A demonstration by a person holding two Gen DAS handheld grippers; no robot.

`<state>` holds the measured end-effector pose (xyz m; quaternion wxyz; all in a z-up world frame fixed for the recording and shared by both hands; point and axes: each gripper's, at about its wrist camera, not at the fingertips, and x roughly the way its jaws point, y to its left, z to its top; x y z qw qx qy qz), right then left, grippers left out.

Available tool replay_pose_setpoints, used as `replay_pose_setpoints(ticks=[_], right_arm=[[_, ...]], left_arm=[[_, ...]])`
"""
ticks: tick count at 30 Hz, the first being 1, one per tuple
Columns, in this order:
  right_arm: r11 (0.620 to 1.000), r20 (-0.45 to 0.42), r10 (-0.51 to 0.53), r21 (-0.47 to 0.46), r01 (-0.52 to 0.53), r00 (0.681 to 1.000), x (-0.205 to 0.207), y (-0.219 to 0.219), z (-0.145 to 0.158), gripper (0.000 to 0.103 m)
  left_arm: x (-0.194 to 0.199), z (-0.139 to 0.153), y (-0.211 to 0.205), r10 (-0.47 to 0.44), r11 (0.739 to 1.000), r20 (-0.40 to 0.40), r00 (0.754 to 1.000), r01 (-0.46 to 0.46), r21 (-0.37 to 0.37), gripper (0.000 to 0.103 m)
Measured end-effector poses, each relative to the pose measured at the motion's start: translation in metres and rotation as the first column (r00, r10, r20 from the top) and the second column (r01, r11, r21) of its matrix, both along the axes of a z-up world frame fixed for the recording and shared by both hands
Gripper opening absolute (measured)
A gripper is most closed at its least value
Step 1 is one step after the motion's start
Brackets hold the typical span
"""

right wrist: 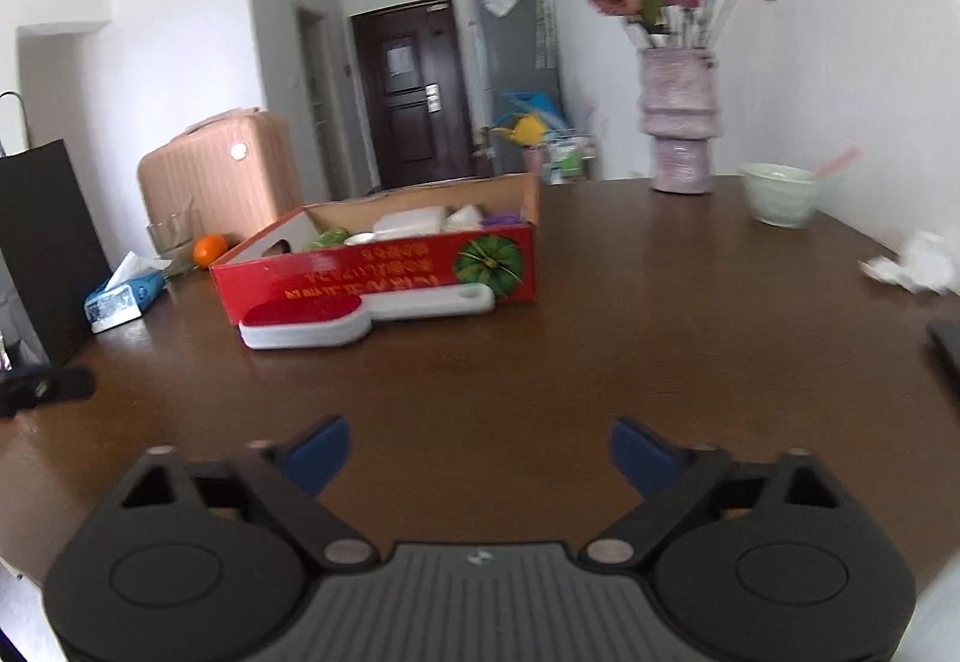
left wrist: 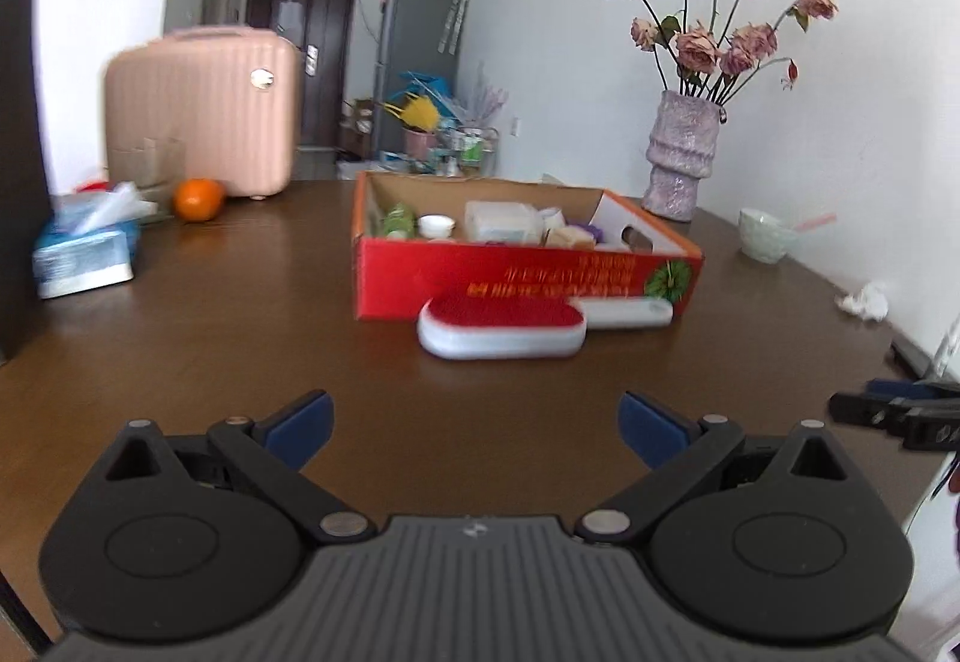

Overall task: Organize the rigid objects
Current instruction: 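Withdraw both tools from the box toward the lint brush, then grasp the red-and-white lint brush with the left tool while the right tool grips its handle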

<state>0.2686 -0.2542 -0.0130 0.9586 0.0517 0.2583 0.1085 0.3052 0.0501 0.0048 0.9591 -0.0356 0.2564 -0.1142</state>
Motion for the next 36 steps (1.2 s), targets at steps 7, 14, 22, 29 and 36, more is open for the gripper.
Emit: replay_pose_setpoints(ticks=[7,14,22,29,36], right_arm=[[0.994,-0.08,0.026,0.106,-0.017,0.996,0.118,0.0,0.001,0.064],[0.987,-0.166,0.014,0.158,0.012,0.986,0.197,-0.002,-0.021,0.034],[0.981,-0.207,0.009,0.192,0.032,0.978,0.212,0.0,-0.042,0.013],[0.985,-0.175,-0.022,0.166,0.052,0.984,0.165,0.005,-0.023,0.012],[0.971,-0.129,-0.064,0.22,0.092,0.99,0.065,0.006,-0.003,0.012]], left_arm=[[0.116,-0.01,0.003,-0.044,0.997,-0.132,0.99,0.034,-0.072,0.088],[0.175,-0.038,0.01,-0.096,0.98,-0.239,0.966,0.05,-0.193,0.072],[0.186,-0.052,0.018,-0.104,0.961,-0.261,0.96,0.029,-0.274,0.058],[0.138,-0.032,0.02,-0.105,0.96,-0.216,0.971,0.042,-0.278,0.053],[0.038,-0.004,0.021,-0.106,0.961,-0.138,0.985,0.065,-0.27,0.053]])
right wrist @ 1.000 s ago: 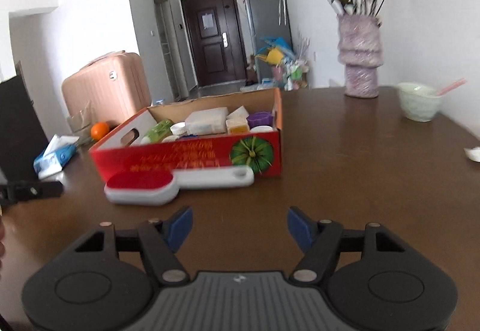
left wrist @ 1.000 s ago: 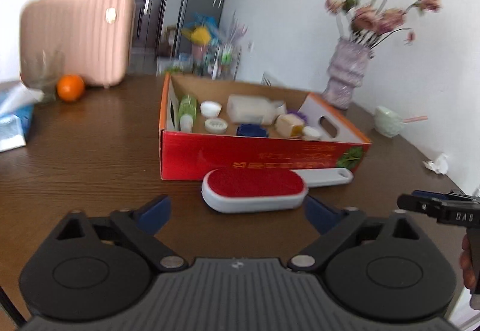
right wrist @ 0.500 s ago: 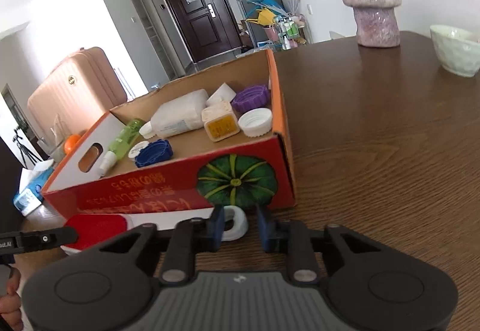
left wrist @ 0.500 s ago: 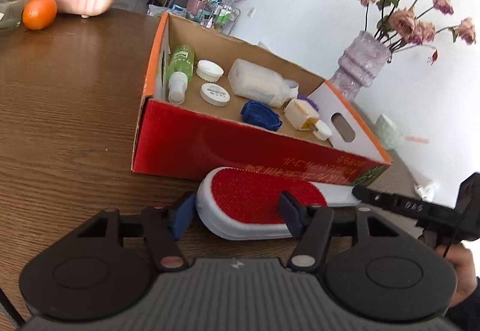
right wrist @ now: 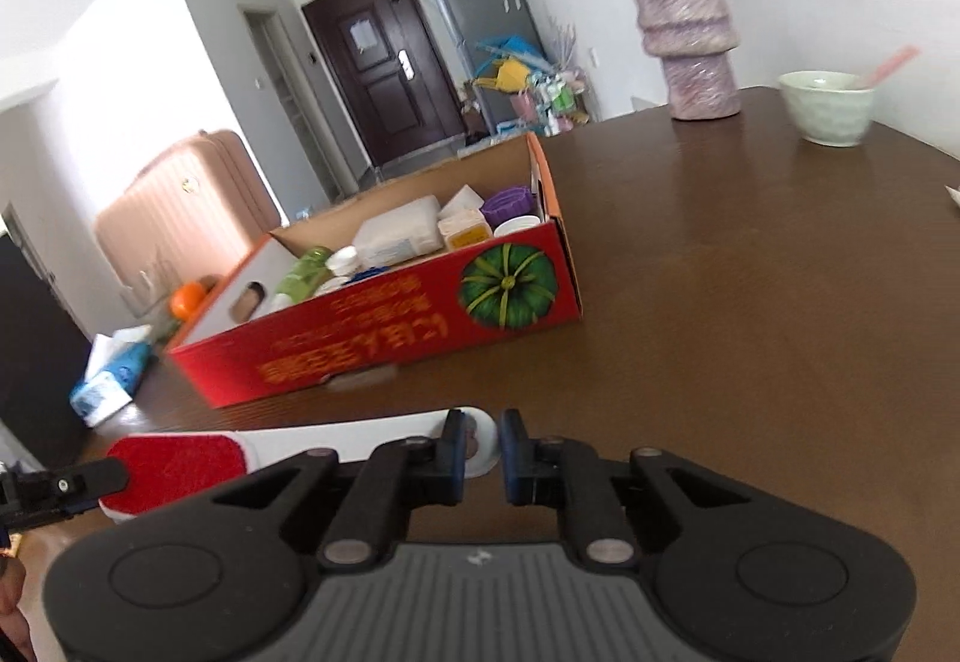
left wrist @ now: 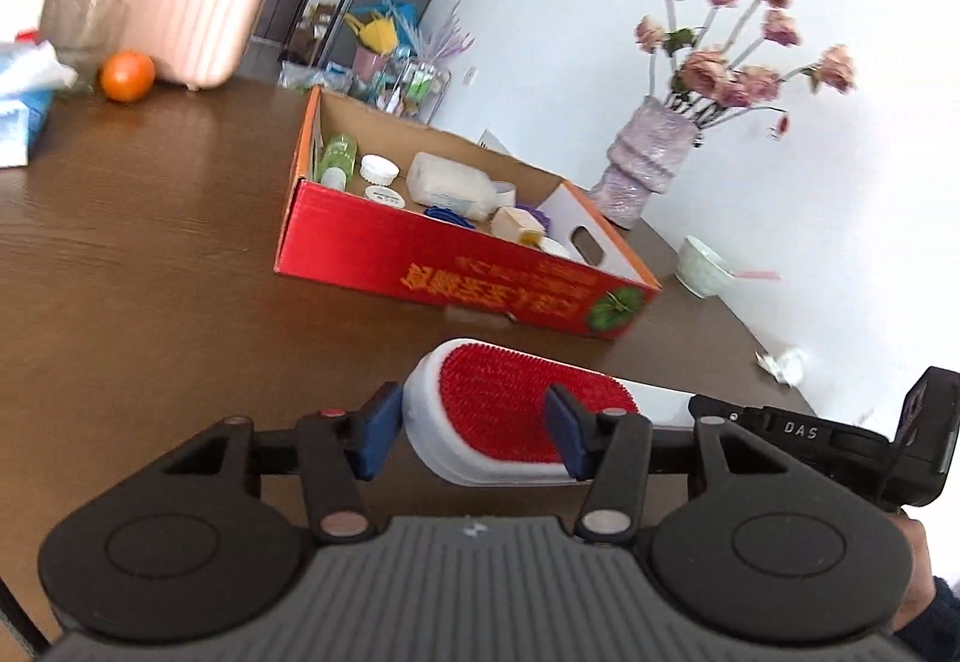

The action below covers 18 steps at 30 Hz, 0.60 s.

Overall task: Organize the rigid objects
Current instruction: 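Grasp the red-and-white lint brush with the left tool while the right tool grips its handle, then lower the lint brush into the red box and open both tools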

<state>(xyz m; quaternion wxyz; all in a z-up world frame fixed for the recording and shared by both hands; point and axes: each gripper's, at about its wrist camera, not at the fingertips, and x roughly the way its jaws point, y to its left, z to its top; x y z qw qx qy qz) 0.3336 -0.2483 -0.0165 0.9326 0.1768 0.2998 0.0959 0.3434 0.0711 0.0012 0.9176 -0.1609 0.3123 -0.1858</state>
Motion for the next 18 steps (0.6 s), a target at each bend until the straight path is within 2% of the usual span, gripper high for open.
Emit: replay_pose_setpoints(ticks=[4,9,18], right_arm=[[1.0,0.047,0.014,0.0,-0.014,0.999,-0.052,0.003,0.017,0.012],[1.0,0.115,0.012,0.003,-0.012,0.993,-0.101,0.007,0.035,0.012],[1.0,0.166,-0.005,0.008,0.003,0.986,-0.137,0.004,0.054,0.012]], left_arm=[[-0.053,0.02,0.003,-0.01,0.999,0.066,0.998,0.007,0.042,0.053],[-0.099,0.041,0.006,-0.006,0.999,0.119,0.993,0.0,0.049,0.053],[-0.131,0.059,0.004,-0.019,0.999,0.185,0.982,0.011,0.039,0.053]])
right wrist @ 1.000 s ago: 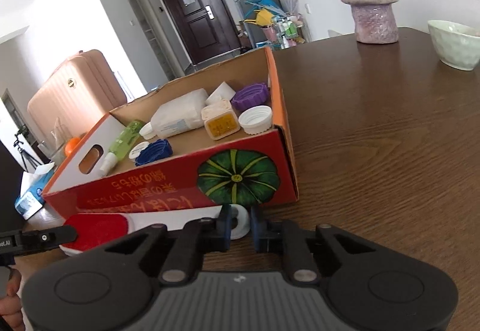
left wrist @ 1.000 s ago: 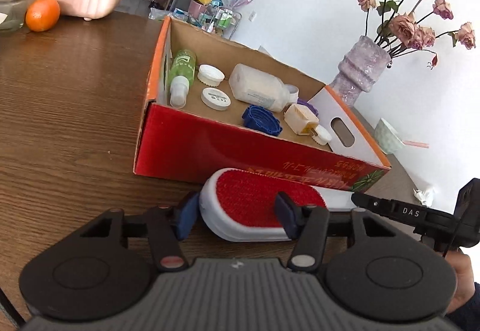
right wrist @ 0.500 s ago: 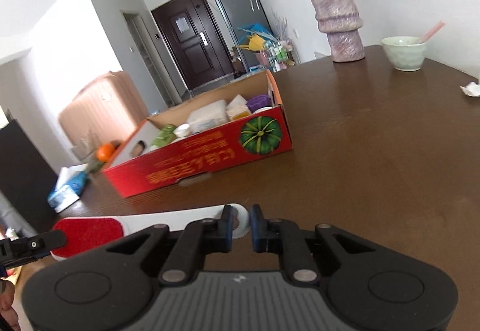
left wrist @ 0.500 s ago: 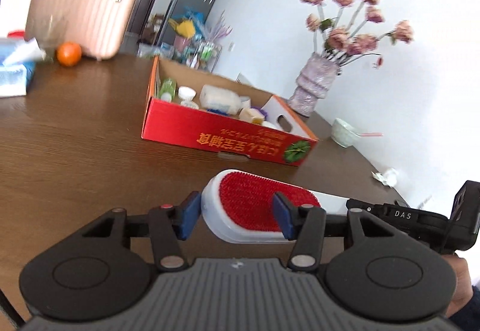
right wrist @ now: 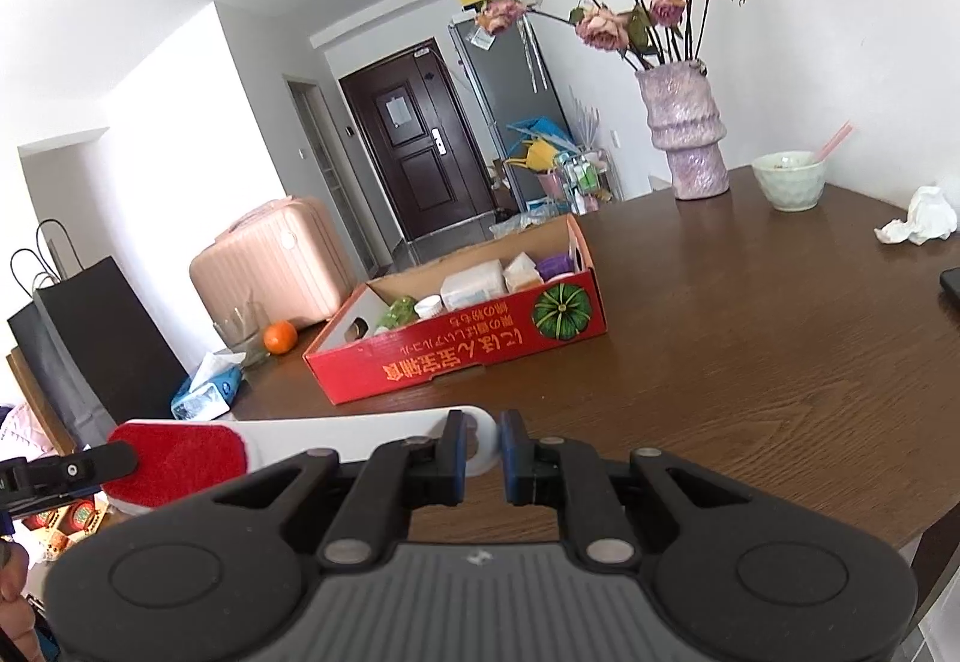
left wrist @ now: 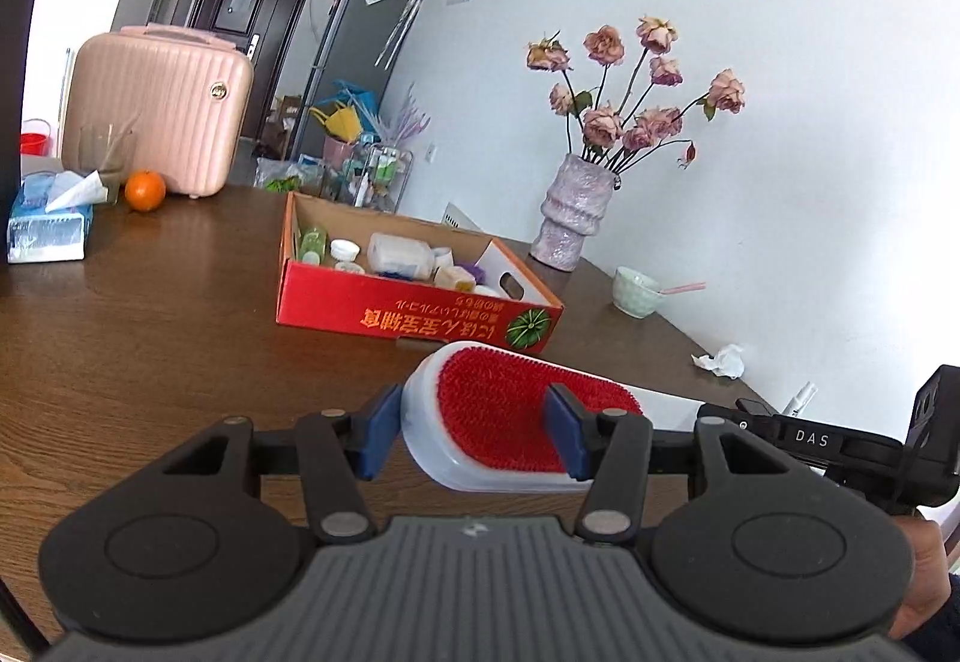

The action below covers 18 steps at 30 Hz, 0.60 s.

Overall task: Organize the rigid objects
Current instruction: 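Lower the lint brush into the red box and open both tools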

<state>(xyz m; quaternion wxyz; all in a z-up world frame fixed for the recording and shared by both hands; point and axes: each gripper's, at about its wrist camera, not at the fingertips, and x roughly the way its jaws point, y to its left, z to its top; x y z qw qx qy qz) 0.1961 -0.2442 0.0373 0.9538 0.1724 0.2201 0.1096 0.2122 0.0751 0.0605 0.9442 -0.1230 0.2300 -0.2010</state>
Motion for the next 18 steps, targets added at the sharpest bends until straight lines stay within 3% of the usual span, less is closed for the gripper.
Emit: replay_pose_setpoints(ticks=[8,15,18], right_arm=[[1.0,0.016,-0.016,0.014,0.016,1.0,0.028,0.0,0.013,0.012],[1.0,0.081,-0.031,0.002,0.031,0.996,0.095,0.007,0.045,0.012],[0.999,0.09,-0.037,0.006,0.037,0.995,0.139,0.006,0.054,0.012]], left_arm=[[0.033,0.018,0.0,-0.024,1.0,0.027,0.999,0.024,-0.007,0.053],[0.101,0.053,0.0,-0.036,0.998,0.113,0.993,0.041,-0.046,0.053],[0.143,0.056,-0.002,-0.03,0.998,0.113,0.993,0.036,-0.051,0.053]])
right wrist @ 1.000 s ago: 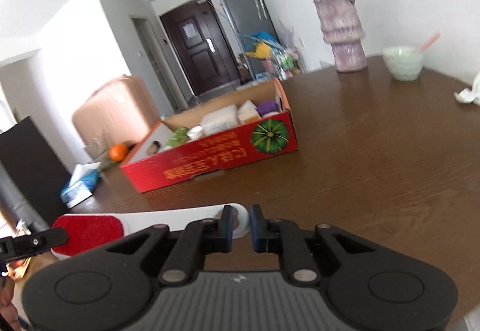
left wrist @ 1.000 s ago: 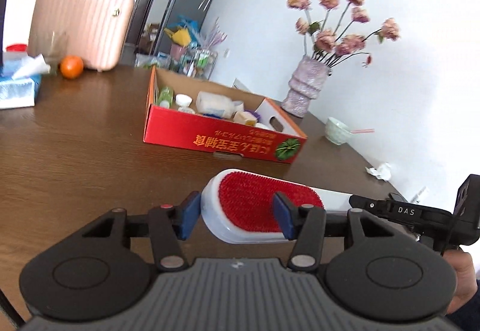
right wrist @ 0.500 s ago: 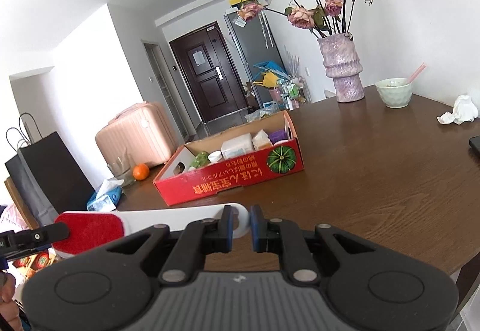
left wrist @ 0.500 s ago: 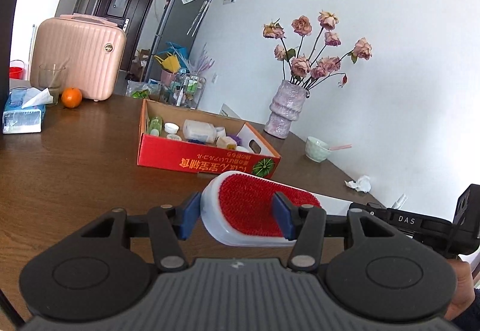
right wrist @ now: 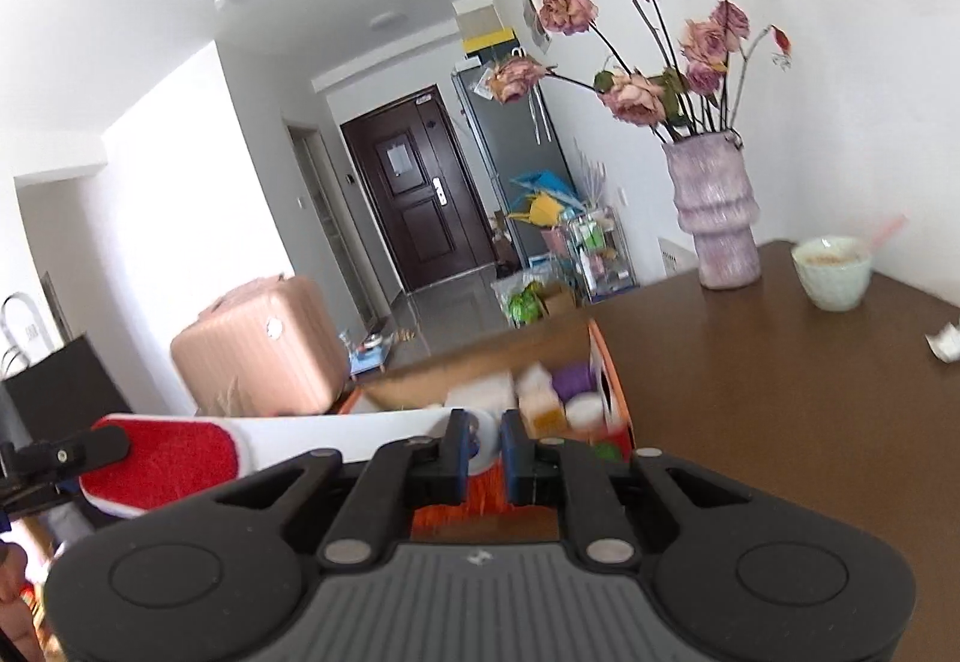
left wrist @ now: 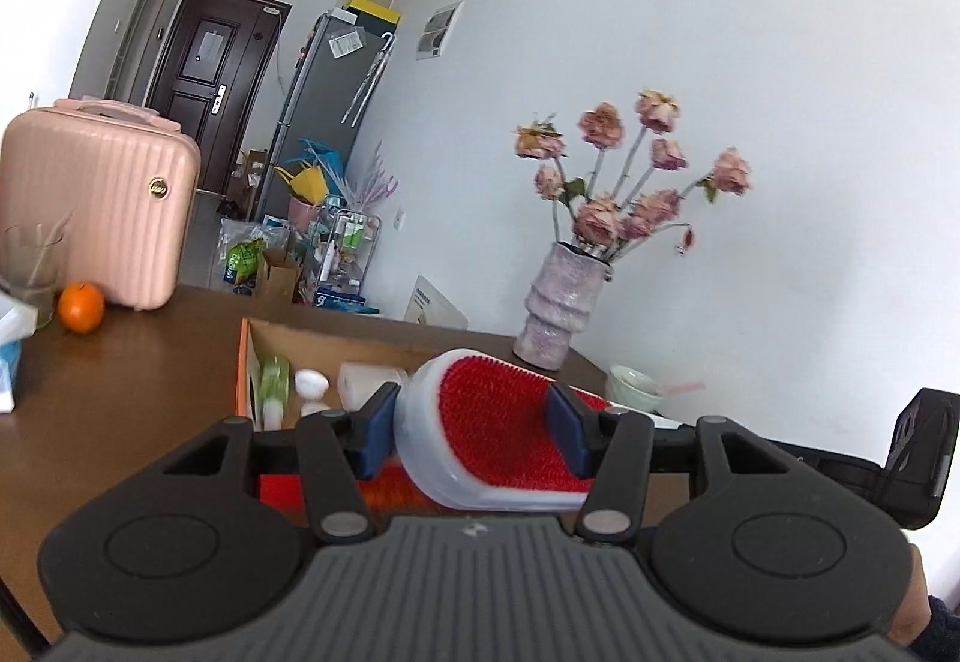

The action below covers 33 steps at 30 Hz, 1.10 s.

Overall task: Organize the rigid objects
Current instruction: 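Lower the lint brush into the red box and open both tools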

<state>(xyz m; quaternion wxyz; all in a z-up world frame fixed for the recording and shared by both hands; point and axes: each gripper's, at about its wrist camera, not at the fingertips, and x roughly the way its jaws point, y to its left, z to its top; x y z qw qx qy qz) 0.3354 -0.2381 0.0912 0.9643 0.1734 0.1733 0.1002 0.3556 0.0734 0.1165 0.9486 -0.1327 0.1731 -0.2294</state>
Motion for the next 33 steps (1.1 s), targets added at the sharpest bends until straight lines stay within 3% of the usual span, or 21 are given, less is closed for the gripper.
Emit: replay_pose_setpoints(ticks=[4,9,14,17,19,23,26,31,33], right_arm=[[1.0,-0.043,0.003,0.005,-0.003,0.999,0.067,-0.001,-0.006,0.012],[1.0,-0.116,-0.011,-0.007,0.01,0.993,0.139,0.002,-0.032,0.012],[0.999,-0.177,-0.028,-0.05,0.019,0.984,0.181,0.007,-0.068,0.012],[0.988,-0.204,-0.063,-0.152,0.032,0.977,0.19,0.02,-0.088,0.012],[0.973,-0.189,-0.072,-0.228,0.027,0.979,0.192,0.032,-0.098,0.01],[0.944,-0.154,-0.061,-0.33,0.007,0.986,0.191,0.054,-0.106,0.014],[0.946,-0.14,-0.05,-0.323,0.002,0.989,0.182,0.058,-0.104,0.015],[0.942,-0.108,-0.044,-0.336,0.005,0.993,0.158,0.057,-0.083,0.015],[0.939,-0.082,-0.046,-0.345,0.015,0.996,0.144,0.054,-0.068,0.019]], left_arm=[[0.067,-0.01,-0.002,0.007,1.0,-0.052,0.999,-0.008,-0.008,0.053],[0.143,-0.042,-0.007,0.004,1.0,-0.146,0.989,-0.006,-0.009,0.053],[0.183,-0.077,-0.01,0.002,1.0,-0.202,0.979,0.0,0.011,0.053],[0.189,-0.104,-0.012,-0.008,0.999,-0.217,0.976,0.016,0.033,0.054],[0.193,-0.117,-0.018,-0.009,0.993,-0.229,0.973,0.035,0.112,0.051],[0.192,-0.131,-0.024,0.087,0.967,-0.216,0.973,-0.03,0.252,0.052],[0.185,-0.127,-0.024,0.121,0.949,-0.17,0.978,-0.064,0.308,0.057],[0.166,-0.112,-0.019,0.18,0.931,-0.113,0.977,-0.132,0.341,0.064],[0.15,-0.105,-0.018,0.196,0.926,-0.081,0.977,-0.157,0.344,0.073]])
